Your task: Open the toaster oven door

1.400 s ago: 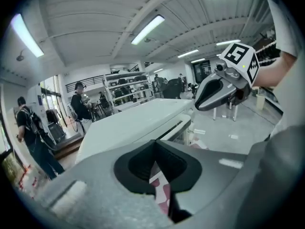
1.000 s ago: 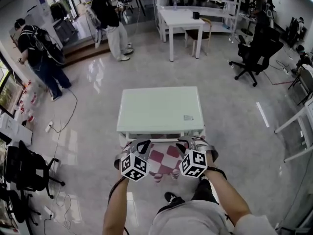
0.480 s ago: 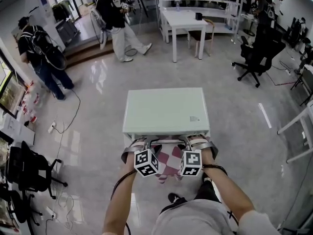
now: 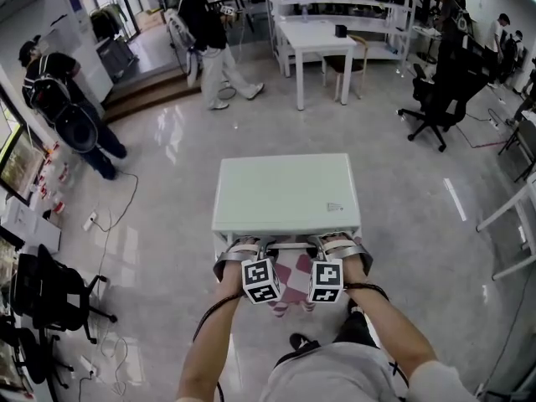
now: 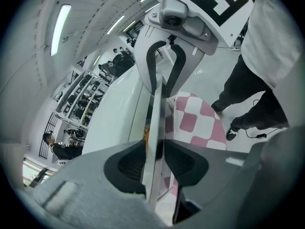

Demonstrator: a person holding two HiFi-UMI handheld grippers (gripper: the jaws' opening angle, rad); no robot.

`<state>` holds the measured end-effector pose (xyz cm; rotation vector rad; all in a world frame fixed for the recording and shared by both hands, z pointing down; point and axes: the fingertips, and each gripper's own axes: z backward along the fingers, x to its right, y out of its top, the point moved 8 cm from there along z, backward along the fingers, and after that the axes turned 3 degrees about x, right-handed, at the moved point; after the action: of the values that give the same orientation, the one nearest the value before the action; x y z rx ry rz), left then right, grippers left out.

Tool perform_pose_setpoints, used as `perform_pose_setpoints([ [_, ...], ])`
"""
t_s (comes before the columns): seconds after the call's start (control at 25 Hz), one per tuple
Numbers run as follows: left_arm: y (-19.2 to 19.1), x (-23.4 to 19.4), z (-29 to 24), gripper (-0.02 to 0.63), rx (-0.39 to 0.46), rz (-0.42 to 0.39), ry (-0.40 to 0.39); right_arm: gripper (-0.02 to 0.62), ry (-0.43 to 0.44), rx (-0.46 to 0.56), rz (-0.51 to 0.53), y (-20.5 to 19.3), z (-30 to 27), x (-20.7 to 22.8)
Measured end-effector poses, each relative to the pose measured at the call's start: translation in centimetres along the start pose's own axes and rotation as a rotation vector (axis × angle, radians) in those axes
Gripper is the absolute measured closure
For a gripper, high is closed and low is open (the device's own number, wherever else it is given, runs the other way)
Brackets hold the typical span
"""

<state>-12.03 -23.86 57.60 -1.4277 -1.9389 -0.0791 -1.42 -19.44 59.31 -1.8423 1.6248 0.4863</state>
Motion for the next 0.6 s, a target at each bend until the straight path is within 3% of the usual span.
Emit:
perform_pose_setpoints([
  [0.6, 0.4, 1.2, 0.2, 0.492, 0.005, 0.034, 0.002, 0.495, 0.027, 0.037, -0.038, 0.2, 0.8, -1.1],
])
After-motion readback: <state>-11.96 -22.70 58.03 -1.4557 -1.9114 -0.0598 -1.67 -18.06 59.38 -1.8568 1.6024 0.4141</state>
